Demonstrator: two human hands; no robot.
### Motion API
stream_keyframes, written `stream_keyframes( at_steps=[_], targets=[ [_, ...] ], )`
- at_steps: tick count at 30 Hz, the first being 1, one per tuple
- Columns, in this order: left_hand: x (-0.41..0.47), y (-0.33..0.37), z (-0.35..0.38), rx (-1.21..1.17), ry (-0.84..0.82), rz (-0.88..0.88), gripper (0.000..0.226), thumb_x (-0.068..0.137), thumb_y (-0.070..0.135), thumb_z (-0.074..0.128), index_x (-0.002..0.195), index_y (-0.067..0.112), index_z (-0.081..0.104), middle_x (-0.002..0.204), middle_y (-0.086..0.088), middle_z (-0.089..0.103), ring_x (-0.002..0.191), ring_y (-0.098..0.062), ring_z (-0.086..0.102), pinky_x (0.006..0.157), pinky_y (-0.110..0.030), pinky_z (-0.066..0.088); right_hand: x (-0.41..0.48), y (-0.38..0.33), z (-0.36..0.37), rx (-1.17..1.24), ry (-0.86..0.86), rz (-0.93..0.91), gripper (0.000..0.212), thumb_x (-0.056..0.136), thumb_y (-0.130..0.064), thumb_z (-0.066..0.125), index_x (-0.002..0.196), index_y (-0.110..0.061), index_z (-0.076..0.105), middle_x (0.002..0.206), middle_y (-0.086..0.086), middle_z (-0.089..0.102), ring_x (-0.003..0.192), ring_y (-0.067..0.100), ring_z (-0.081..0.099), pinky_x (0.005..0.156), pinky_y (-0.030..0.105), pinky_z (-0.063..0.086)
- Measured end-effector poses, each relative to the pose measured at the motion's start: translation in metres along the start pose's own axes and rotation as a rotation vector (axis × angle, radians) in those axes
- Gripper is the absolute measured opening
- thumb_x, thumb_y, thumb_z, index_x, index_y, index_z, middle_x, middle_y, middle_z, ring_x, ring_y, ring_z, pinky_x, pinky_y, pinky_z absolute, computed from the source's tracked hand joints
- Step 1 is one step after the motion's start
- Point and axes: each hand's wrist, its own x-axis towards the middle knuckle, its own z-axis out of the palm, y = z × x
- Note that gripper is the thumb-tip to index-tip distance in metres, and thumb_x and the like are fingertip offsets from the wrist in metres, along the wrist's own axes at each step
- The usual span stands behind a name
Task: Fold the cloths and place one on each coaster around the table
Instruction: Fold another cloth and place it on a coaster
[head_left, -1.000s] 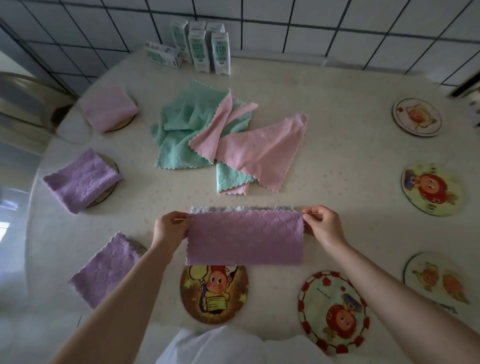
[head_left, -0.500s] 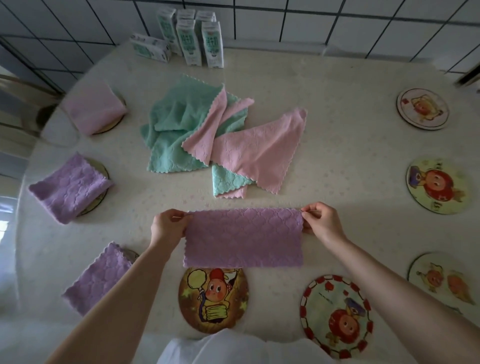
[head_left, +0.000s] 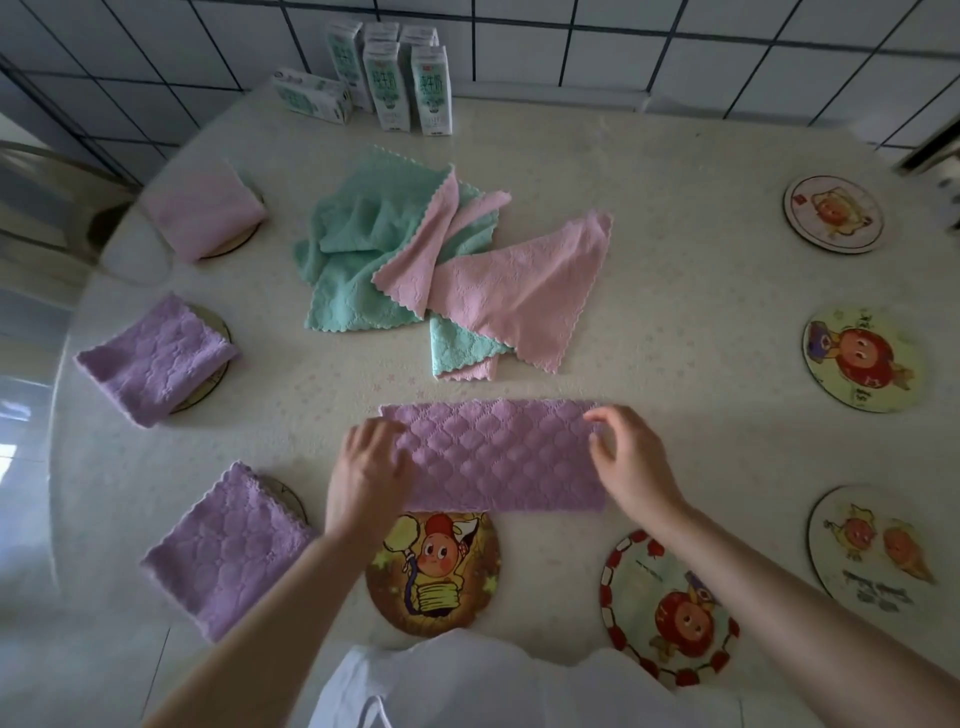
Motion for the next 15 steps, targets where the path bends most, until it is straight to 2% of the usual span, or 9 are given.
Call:
stream_keyframes(
  at_steps=[2,4,6,9,12,15],
  targets=[
    [-0.022,0.007,0.015,0.003,-0.081,0.267,0.03,0.087,0.006,0.061,0.117,0.009,0.06,0.125,-0.005,0.058,0.12,-0.018,0.052,0.097,-0.038,0.05,-0.02,-0.009,0.015,-0.067,-0.088,-0.143,0.031,0.086,-0.004,0.06,0.117,-0.009,0.059,0.113,0.004,0.06,0.106,0.014,0.055,0.096,0.021,0.041],
    [-0.042,0.015,0.029,0.048,-0.202,0.397,0.04,0.089,0.014,0.06,0.128,0.014,0.056,0.14,-0.004,0.049,0.136,-0.02,0.038,0.111,-0.042,0.035,-0.038,-0.017,0.034,-0.173,-0.174,-0.293,0.042,0.083,-0.001,0.062,0.124,-0.007,0.057,0.124,0.006,0.058,0.12,0.019,0.051,0.107,0.025,0.034],
    [-0.058,0.02,0.04,0.126,-0.269,0.475,0.048,0.088,0.019,0.06,0.134,0.016,0.051,0.146,-0.003,0.044,0.142,-0.02,0.028,0.116,-0.04,0.026,-0.053,-0.018,0.054,-0.29,-0.221,-0.426,0.051,0.079,0.001,0.064,0.129,-0.007,0.055,0.132,0.007,0.055,0.128,0.024,0.047,0.109,0.034,0.035],
    [-0.073,0.014,0.047,0.186,-0.317,0.429,0.056,0.087,0.025,0.059,0.14,0.017,0.045,0.149,-0.001,0.04,0.144,-0.019,0.023,0.114,-0.041,0.027,-0.067,-0.009,0.067,-0.402,-0.26,-0.516,0.06,0.074,0.006,0.062,0.132,-0.007,0.052,0.14,0.009,0.05,0.132,0.028,0.044,0.104,0.04,0.042],
    [-0.082,-0.001,0.043,0.225,-0.344,0.317,0.057,0.091,0.034,0.043,0.146,0.022,0.034,0.155,0.003,0.029,0.145,-0.019,0.019,0.114,-0.044,0.029,-0.076,0.002,0.062,-0.475,-0.227,-0.551,0.066,0.068,0.009,0.056,0.132,-0.008,0.053,0.141,0.01,0.049,0.131,0.03,0.045,0.103,0.041,0.041],
    [-0.095,-0.016,0.036,0.252,-0.331,0.296,0.057,0.094,0.038,0.041,0.148,0.023,0.031,0.156,0.005,0.024,0.146,-0.018,0.015,0.117,-0.042,0.021,-0.081,0.017,0.053,-0.54,-0.2,-0.529,0.072,0.063,0.012,0.066,0.131,-0.01,0.054,0.139,0.009,0.051,0.129,0.03,0.046,0.105,0.04,0.035]
  ],
)
